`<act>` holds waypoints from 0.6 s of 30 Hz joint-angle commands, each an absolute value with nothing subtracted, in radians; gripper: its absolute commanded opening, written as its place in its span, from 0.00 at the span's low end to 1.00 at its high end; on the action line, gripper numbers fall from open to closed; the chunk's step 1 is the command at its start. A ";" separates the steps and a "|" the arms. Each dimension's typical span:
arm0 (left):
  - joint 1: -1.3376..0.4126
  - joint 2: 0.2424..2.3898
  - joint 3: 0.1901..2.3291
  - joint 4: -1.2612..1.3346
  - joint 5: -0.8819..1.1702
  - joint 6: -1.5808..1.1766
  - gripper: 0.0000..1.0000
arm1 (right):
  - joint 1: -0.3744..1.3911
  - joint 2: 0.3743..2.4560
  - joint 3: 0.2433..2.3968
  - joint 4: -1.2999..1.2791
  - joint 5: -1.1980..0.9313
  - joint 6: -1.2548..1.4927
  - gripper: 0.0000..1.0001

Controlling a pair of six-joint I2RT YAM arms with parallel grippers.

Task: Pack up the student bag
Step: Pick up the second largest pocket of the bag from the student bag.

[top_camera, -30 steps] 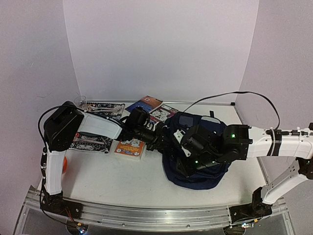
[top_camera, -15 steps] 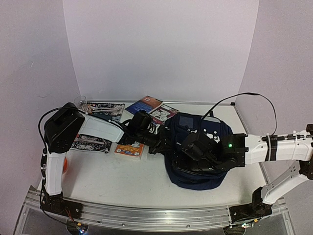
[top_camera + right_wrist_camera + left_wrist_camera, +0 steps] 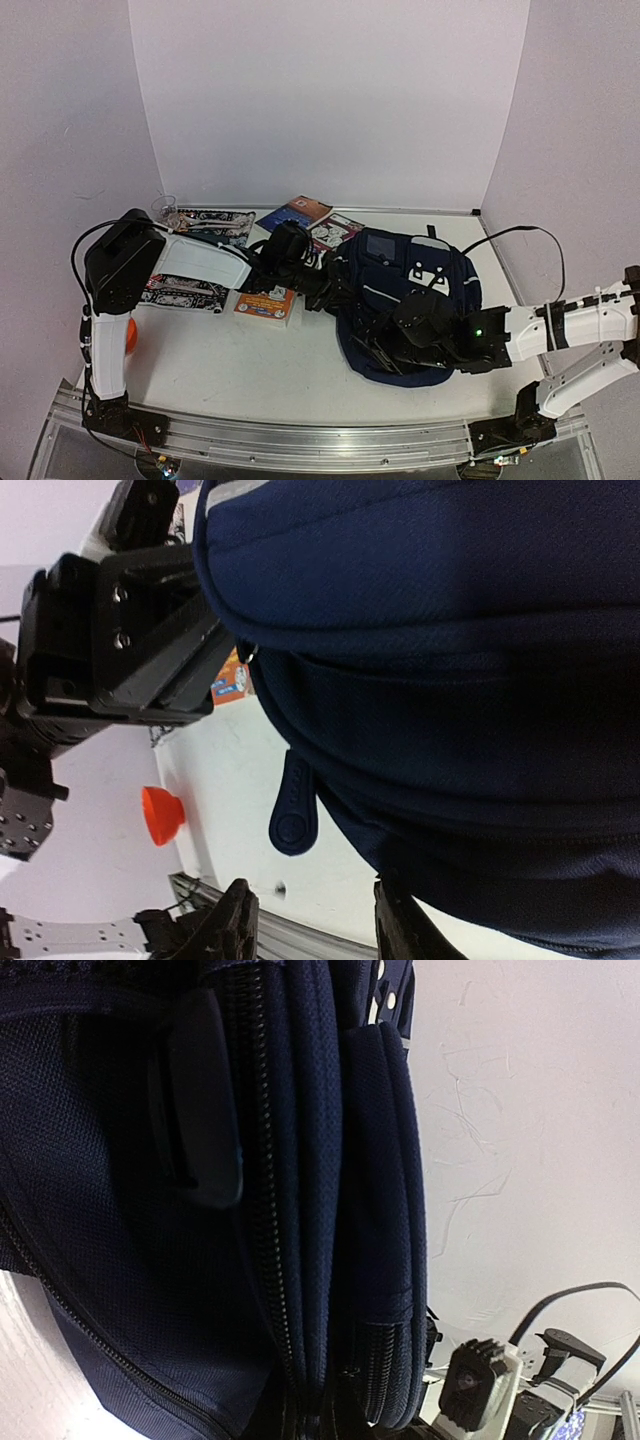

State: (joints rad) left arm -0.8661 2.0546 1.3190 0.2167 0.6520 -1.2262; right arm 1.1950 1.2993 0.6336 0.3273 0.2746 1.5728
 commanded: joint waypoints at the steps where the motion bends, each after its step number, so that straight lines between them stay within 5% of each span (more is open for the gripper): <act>1: -0.865 1.944 1.325 0.356 0.614 -1.262 0.00 | 1.169 1.272 0.595 0.470 0.274 1.637 0.41; 18: -0.890 1.945 1.305 0.410 0.607 -1.317 0.00 | 1.096 1.304 0.529 0.716 0.242 1.684 0.35</act>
